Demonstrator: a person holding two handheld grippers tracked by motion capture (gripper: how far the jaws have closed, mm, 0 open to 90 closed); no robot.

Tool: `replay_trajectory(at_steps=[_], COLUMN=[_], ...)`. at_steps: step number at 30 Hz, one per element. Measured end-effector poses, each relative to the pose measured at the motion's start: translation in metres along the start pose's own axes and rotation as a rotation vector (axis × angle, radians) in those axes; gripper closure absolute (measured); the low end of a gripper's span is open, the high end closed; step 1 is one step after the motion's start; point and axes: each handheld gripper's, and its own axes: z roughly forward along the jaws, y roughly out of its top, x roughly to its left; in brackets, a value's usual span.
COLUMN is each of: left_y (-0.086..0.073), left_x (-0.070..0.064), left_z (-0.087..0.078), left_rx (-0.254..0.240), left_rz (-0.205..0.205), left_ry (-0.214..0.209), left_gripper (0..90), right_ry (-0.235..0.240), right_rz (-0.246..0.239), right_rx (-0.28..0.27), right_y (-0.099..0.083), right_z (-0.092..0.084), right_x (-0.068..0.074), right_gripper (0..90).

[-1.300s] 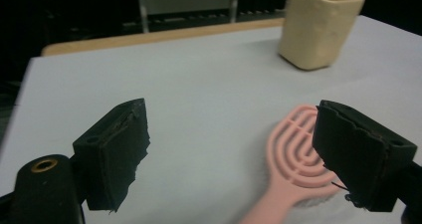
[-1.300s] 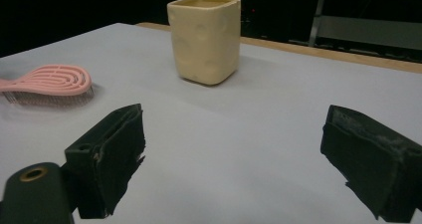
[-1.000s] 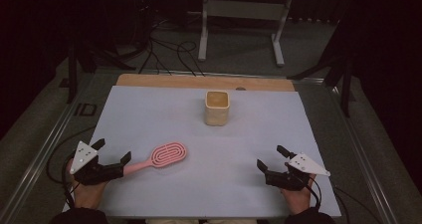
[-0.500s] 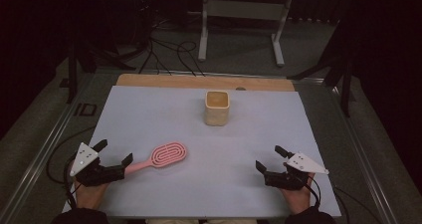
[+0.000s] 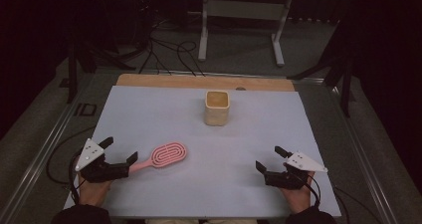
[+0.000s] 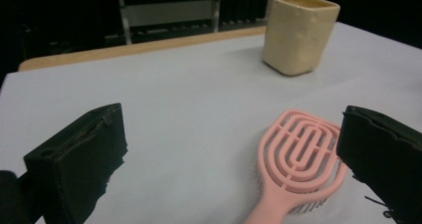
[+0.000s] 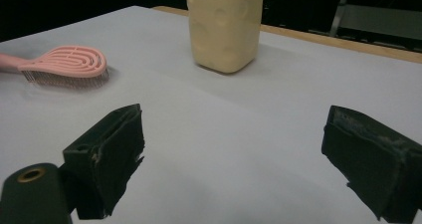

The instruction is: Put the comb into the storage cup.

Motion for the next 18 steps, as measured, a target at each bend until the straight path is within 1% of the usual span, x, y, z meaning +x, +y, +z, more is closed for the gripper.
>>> replay_trajectory(at_steps=[5, 10, 15, 17, 18], left_y=[0.004, 0.005, 0.004, 0.004, 0.004], left_x=[0.000, 0.002, 0.002, 0.002, 0.001], left_z=[0.005, 0.009, 0.013, 0.014, 0.016], left_rx=[0.043, 0.088, 0.119, 0.125, 0.136], left_rz=[0.027, 0.041, 0.061, 0.062, 0.069], left_ry=[-0.012, -0.024, -0.017, -0.017, -0.018], left_gripper=[0.0, 0.0, 0.0, 0.0, 0.0], right_ry=[0.000, 0.001, -0.007, -0.009, -0.010], right_rz=[-0.004, -0.008, -0.002, 0.000, 0.002], right_rx=[0.003, 0.005, 0.001, -0.002, -0.006], right_y=[-0.001, -0.001, -0.001, -0.001, -0.001], right_z=[0.002, 0.002, 0.001, 0.000, 0.000], right_x=[0.001, 0.001, 0.001, 0.002, 0.002], right_gripper=[9.4, 9.5, 9.4, 9.4, 9.4])
